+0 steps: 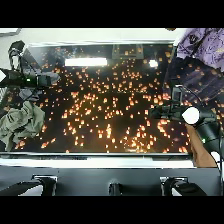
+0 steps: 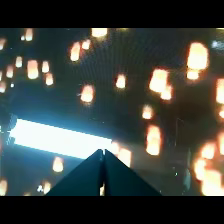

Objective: Fold the clothes and pants, and hang the long-sleeved shirts on hangers.

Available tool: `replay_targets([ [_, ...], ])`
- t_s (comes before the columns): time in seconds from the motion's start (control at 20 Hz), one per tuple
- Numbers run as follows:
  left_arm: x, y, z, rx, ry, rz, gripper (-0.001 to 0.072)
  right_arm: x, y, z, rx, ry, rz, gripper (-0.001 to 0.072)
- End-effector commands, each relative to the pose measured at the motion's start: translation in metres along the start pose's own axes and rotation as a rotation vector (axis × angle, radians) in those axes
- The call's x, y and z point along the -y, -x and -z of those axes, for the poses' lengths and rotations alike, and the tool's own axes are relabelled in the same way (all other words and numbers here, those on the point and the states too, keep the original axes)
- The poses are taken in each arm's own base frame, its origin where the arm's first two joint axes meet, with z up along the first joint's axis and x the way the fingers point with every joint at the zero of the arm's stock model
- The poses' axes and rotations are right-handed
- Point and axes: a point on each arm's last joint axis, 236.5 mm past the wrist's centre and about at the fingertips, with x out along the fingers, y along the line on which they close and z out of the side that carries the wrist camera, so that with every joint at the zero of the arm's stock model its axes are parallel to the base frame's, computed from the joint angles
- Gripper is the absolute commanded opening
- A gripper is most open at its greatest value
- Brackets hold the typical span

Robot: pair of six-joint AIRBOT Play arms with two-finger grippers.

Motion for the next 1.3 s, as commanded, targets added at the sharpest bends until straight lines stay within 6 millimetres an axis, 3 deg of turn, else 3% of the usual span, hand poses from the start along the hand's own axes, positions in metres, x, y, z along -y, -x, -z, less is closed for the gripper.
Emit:
replay_targets([
  [0.0, 0.000, 0.000, 0.000, -0.001, -0.001, 0.000, 0.0017, -0.001, 0.000, 0.000, 0.001, -0.002, -0.001, 0.0028],
  [1.1, 0.000, -0.002, 0.000, 0.001, 0.000, 0.000, 0.0018, -0.001, 0.000, 0.000, 0.002, -0.002, -0.001, 0.0028],
  [1.15, 0.000, -0.004, -0.001, 0.004, 0.000, 0.000, 0.0051, -0.001, 0.000, 0.000, 0.001, -0.002, -0.001, 0.0028],
  [1.2, 0.000, -0.007, 0.001, -0.010, 0.015, 0.003, 0.0305, -0.001, 0.000, 0.000, 0.001, -0.002, -0.001, 0.0028],
  [1.25, 0.000, -0.010, 0.011, -0.053, 0.063, 0.001, 0.0720, -0.001, 0.000, 0.000, 0.001, -0.002, -0.001, 0.0028],
])
